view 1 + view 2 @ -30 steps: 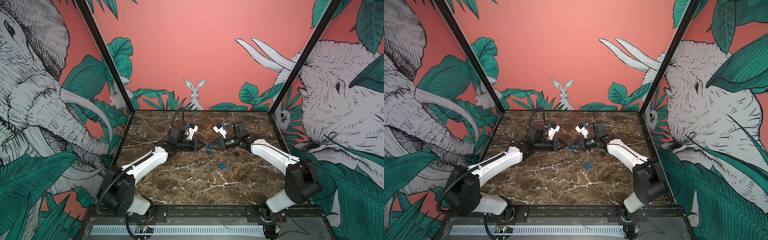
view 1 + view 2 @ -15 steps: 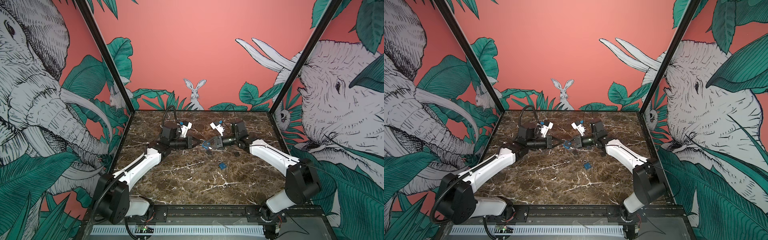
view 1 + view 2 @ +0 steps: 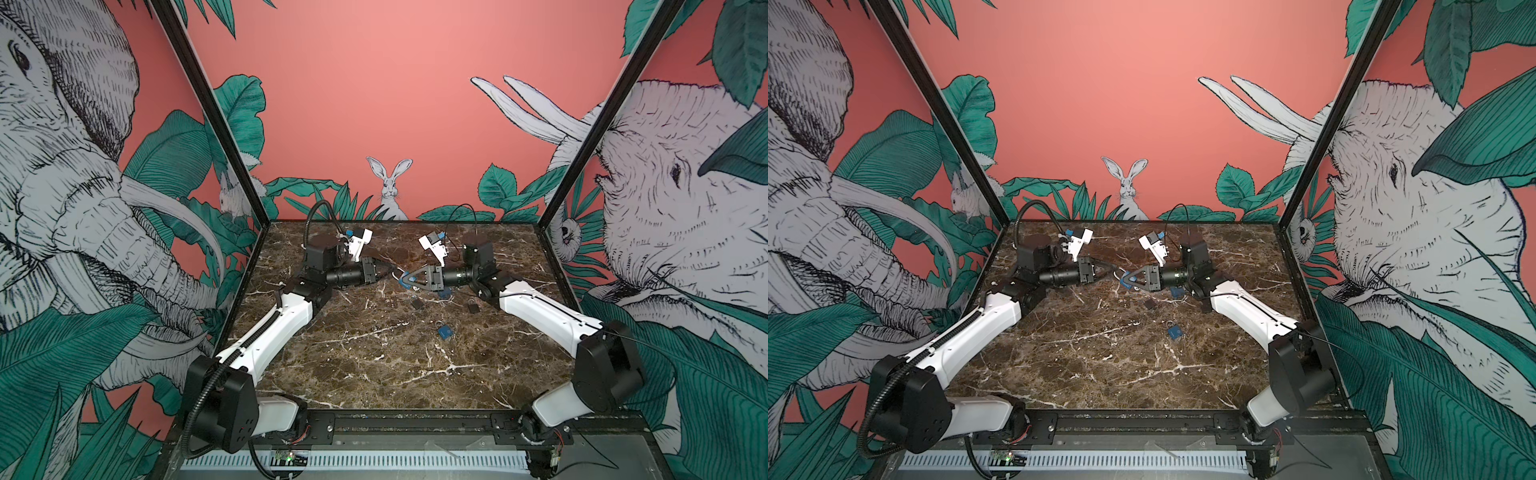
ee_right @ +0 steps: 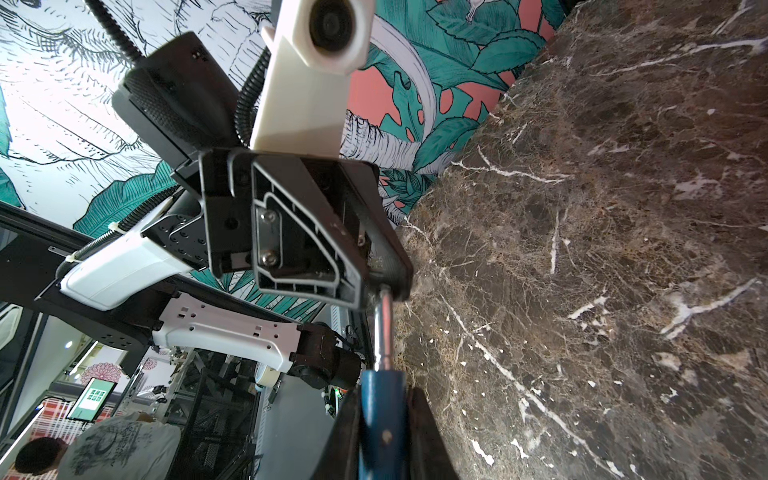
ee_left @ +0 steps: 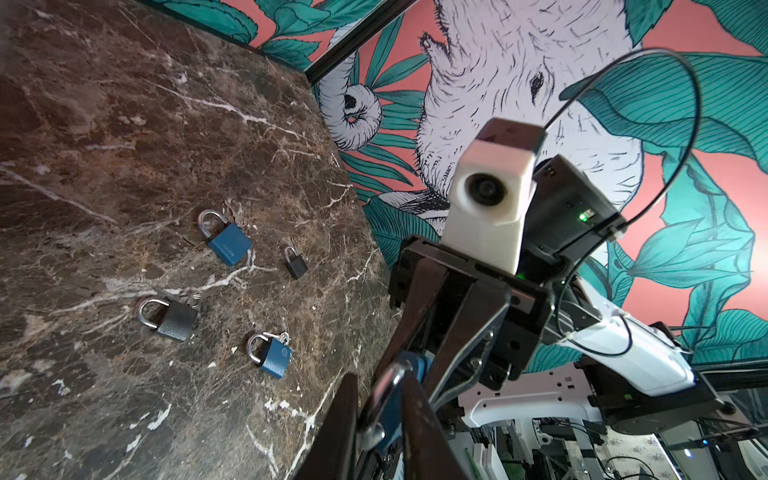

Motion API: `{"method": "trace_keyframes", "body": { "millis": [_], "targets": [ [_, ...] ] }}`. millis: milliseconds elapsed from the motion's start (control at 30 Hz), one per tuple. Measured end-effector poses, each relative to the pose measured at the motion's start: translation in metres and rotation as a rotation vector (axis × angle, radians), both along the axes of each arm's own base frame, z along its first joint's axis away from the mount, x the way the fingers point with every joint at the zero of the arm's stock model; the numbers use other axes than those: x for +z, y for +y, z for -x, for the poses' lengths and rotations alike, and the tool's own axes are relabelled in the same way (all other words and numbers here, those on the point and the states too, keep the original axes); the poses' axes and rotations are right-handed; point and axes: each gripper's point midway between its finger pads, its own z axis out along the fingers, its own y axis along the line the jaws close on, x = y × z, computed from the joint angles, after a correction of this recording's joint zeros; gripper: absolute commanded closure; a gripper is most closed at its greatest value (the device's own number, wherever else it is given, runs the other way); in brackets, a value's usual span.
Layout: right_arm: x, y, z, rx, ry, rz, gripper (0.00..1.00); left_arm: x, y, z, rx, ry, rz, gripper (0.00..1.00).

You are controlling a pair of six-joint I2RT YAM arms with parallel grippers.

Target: Lock with the key

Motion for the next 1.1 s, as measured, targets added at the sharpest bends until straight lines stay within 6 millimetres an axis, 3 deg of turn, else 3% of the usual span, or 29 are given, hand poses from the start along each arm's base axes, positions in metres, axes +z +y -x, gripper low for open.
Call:
{"method": "trace_keyframes", "body": {
  "millis": [267,500,933,1100],
  "targets": [
    [-0.005,0.000,0.001,-0.004,0.018,0.008,1.00,0.012,-0.004,0.009,-0.066,-0.013,0.044,0.63],
    [-0.007,-0.001,-0.001,-0.013,0.031,0.014,1.00,0.000,-0.003,0.015,-0.090,-0.008,0.007,0.55],
    [-0.010,0.002,-0.001,-0.025,0.042,0.025,1.00,-0.006,-0.003,0.015,-0.093,-0.024,-0.015,0.55],
    [-0.020,0.001,0.001,-0.029,0.045,0.062,1.00,-0.010,0.003,0.006,-0.037,-0.031,-0.072,0.55]
  ]
}}
